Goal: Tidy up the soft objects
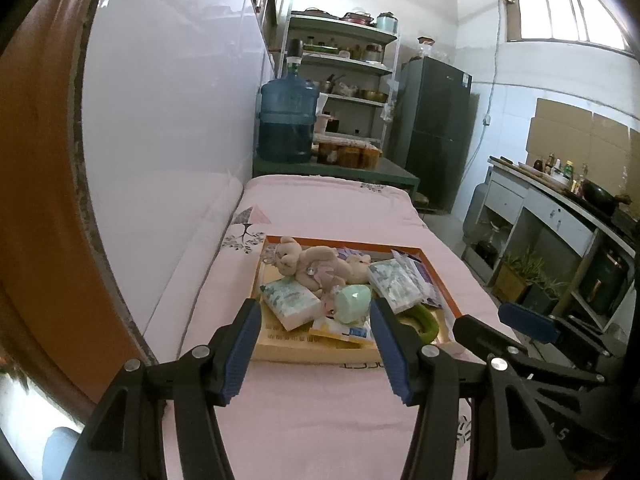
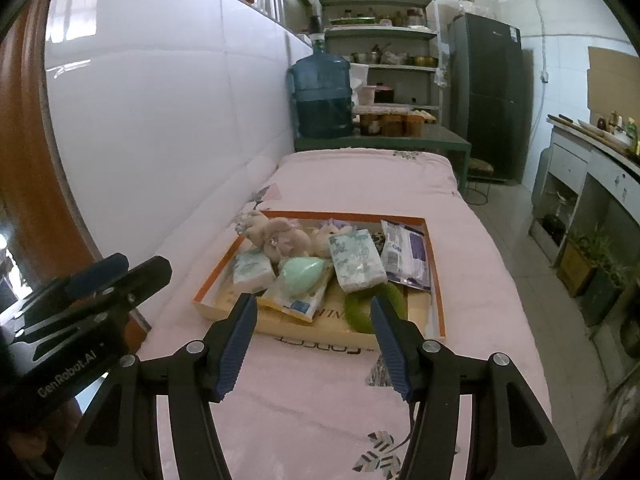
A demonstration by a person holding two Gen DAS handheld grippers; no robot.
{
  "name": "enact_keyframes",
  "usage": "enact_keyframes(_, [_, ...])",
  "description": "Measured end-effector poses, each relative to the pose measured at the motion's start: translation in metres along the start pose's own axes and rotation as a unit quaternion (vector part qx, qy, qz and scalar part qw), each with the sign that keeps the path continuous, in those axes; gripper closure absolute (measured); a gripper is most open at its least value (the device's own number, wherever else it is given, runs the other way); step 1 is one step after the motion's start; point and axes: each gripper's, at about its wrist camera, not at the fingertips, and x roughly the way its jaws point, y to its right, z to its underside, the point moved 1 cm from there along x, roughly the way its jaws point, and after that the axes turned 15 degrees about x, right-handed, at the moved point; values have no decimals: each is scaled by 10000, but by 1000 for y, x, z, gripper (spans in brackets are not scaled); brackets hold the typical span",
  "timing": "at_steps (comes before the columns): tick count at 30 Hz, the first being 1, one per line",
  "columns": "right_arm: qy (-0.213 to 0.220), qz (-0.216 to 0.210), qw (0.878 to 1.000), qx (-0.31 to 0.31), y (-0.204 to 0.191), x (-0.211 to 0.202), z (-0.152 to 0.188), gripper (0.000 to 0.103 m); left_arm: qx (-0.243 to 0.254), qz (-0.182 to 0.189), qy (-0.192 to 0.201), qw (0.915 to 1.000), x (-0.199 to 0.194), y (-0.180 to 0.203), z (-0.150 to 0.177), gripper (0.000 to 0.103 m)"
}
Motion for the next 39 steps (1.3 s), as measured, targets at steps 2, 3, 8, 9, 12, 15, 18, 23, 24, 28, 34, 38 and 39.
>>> enact_keyframes(2, [22,12,10000,6,-1,-4,2,42,8,-2,8,10000,-3,0,1,47])
enact_keyframes(3, [32,9,10000,14,-1,-7,4,42,4,9,14,10000,-5,0,2,47])
enact_keyframes(8, [41,-43,9999,104,1,-19,11,42,22,-2,42,10000,-11,1,4,47])
enact_keyframes(9, [34,-47,9999,112,1,-20,11,42,12,3,36,10000,-11,1,4,47])
enact_keyframes(12, [76,-17,9999,135,2,-25,14,42,-22,11,33,10000,-17,3,7,47])
enact_keyframes(15, [99,8,9998,157,3,-30,18,42,-4,-55,12,10000,-22,7,11,47])
enact_keyframes(18, [151,84,9997,155,4,-36,20,42,-11,-90,-5,10000,-27,9,15,47])
enact_keyframes(23, [252,236,9990,269,8,-47,24,42,-14,-223,-20,9997,-36,15,18,47])
enact_keyframes(24, [270,261,9989,290,9,-49,25,42,-15,-249,-17,9997,-39,16,19,47])
enact_keyframes(28, [387,464,9977,316,10,-58,28,42,-40,-340,-58,9994,-46,18,21,47])
enact_keyframes(34, [509,506,9970,300,4,-67,31,42,-34,-402,-15,9992,-56,17,24,47])
enact_keyframes(38, [504,494,9973,215,-1,-72,34,42,-21,-397,35,9992,-61,16,24,47])
enact_keyframes(39, [524,492,9973,177,-3,-73,34,42,-16,-420,42,9991,-62,16,24,47])
